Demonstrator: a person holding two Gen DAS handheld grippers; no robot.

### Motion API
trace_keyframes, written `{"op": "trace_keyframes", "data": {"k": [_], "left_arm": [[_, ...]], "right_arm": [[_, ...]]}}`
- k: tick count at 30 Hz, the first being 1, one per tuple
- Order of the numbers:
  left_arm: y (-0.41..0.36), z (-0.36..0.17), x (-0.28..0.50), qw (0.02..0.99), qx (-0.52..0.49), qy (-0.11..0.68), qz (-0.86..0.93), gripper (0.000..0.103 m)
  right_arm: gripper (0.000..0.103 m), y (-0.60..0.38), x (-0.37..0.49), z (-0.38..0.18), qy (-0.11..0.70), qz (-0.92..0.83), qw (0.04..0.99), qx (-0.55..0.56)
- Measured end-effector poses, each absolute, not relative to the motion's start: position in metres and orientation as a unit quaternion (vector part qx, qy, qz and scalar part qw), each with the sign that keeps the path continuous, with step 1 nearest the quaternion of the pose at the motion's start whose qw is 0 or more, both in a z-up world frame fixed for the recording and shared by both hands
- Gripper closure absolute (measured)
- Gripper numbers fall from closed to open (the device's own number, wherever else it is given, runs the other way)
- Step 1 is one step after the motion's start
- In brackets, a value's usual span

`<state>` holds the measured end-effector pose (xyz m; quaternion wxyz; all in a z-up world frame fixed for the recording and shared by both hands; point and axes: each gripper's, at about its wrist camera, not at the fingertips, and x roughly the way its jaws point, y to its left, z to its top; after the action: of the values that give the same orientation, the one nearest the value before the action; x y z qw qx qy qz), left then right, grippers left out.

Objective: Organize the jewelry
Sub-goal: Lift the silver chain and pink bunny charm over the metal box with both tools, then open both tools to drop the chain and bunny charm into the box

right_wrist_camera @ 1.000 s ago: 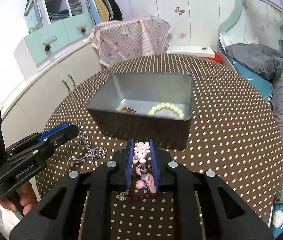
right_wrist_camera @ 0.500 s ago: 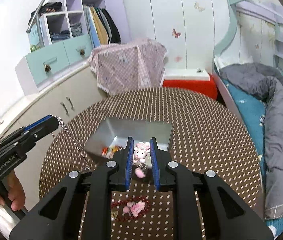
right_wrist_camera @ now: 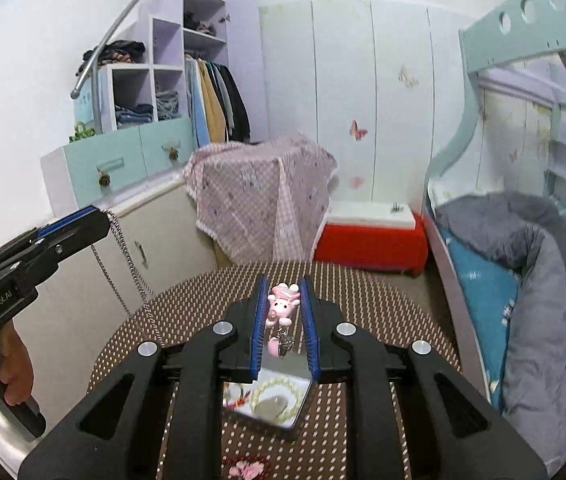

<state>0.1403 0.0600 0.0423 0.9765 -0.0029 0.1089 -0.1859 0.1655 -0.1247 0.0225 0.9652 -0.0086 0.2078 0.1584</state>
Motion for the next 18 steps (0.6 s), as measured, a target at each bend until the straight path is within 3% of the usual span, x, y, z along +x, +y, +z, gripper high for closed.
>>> {"op": "trace_keyframes", "data": {"k": [8, 18], "left_arm": [[0.04, 0.046, 0.148, 0.974, 0.007, 0.108, -0.199, 0.08], [0.032, -0.046, 0.193, 0.952, -0.02, 0.249, -0.178, 0.08]], "right_arm": [[0.088, -0.119, 0.169, 0.023, 0.202, 0.177, 0.963, -0.02], [0.088, -0.109, 0.198, -0.059, 0.32, 0.196, 0.927, 0.008]]}}
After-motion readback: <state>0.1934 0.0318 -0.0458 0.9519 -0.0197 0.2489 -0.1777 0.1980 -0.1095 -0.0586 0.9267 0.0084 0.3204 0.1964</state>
